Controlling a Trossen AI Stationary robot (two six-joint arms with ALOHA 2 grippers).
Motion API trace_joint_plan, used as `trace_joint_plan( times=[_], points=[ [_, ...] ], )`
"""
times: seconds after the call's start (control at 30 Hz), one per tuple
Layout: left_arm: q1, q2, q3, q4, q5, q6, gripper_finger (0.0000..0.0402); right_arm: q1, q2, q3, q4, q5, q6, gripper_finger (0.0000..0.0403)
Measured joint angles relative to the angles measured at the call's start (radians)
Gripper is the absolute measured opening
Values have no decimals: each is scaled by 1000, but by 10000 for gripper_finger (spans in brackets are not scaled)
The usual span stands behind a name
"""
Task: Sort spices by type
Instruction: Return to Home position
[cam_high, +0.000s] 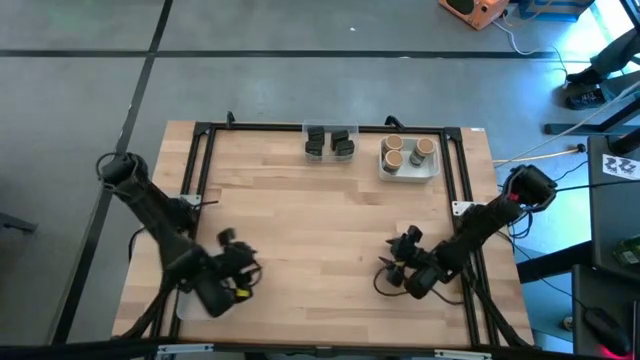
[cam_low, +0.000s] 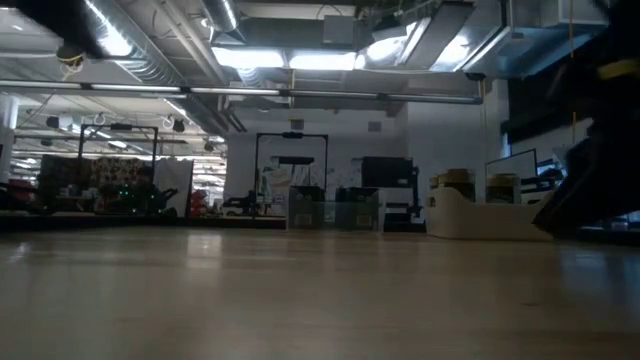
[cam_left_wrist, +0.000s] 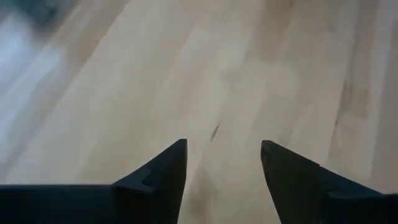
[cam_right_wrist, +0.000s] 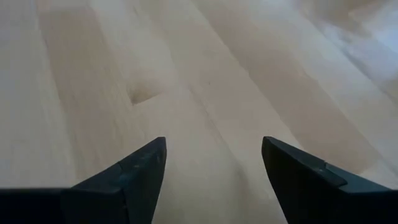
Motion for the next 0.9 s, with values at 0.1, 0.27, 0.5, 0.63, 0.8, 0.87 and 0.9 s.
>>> trace_joint_plan(
  times=[0.1,0.27,0.5,0.63,0.8,0.87,0.9],
  points=[
    [91,0,0,135,27,291,176,-66,0,0,36,-99,-114,260],
    [254,0,-6,284,141,647,151,-200,0,0,50,-282,-339,230],
    [491,0,-141,592,516,933,119,-383,-33,0,109,-466,-662,185],
    [591,0,-221,683,583,1000,104,-478,-95,-1,151,-533,-808,165],
    [681,0,-296,815,664,1064,86,-601,-187,-1,157,-617,-945,144],
    [705,-5,-321,860,678,1091,79,-649,-223,-1,156,-647,-989,137],
    [714,-8,-337,875,682,1110,76,-673,-238,-1,156,-663,-1011,133]
  ],
)
